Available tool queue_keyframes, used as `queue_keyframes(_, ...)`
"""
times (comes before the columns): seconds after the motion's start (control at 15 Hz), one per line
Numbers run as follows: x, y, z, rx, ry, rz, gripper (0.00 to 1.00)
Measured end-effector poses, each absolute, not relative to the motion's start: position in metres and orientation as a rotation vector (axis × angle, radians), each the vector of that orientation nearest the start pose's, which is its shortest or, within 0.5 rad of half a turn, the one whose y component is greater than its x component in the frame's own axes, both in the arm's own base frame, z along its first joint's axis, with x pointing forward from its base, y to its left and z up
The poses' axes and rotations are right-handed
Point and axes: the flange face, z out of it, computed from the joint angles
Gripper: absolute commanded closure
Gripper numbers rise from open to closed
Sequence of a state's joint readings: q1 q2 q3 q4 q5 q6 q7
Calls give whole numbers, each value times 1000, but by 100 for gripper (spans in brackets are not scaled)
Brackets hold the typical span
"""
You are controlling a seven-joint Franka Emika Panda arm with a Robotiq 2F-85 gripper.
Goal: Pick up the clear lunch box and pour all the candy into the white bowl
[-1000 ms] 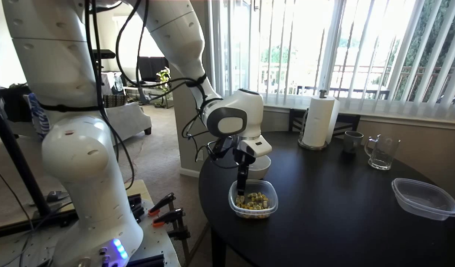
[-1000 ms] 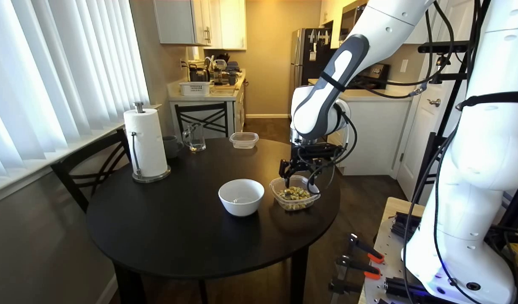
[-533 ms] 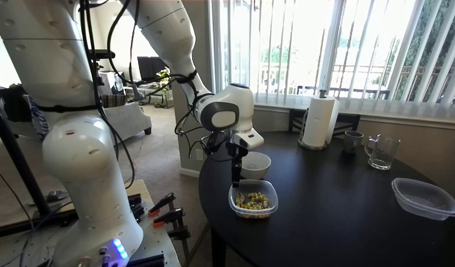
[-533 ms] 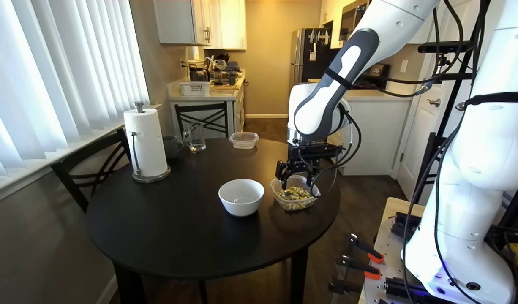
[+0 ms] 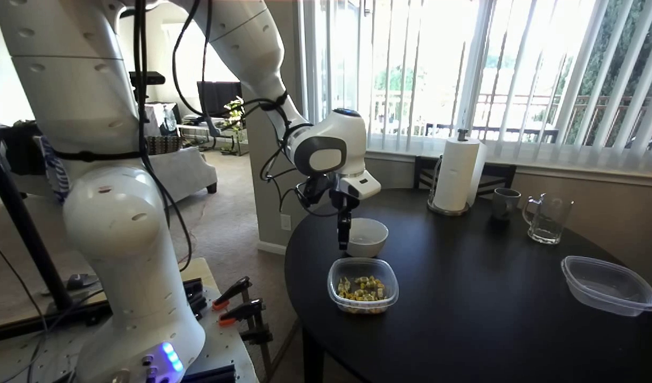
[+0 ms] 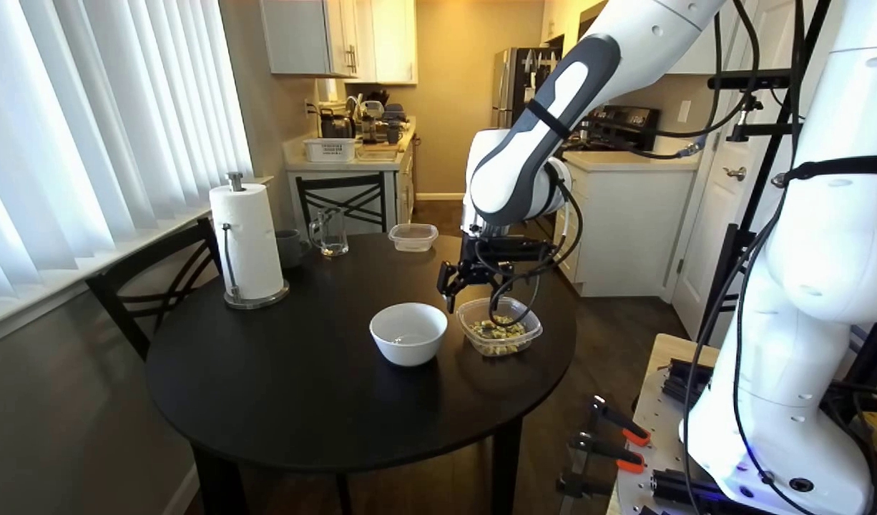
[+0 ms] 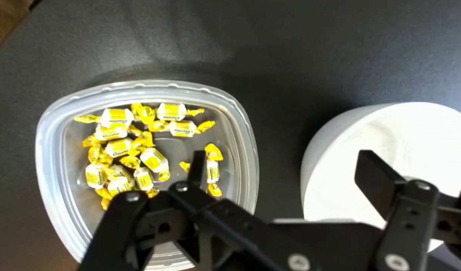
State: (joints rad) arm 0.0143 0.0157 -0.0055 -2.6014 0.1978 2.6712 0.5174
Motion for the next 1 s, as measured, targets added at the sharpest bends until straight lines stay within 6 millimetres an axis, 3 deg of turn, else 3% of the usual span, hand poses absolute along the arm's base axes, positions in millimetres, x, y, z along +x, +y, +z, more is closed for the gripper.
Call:
queue_keyframes(0.47,478,-27,226,-2839,1117,36,0)
queue_keyframes(1.0,477,-43,208,-2775,1235,90,0)
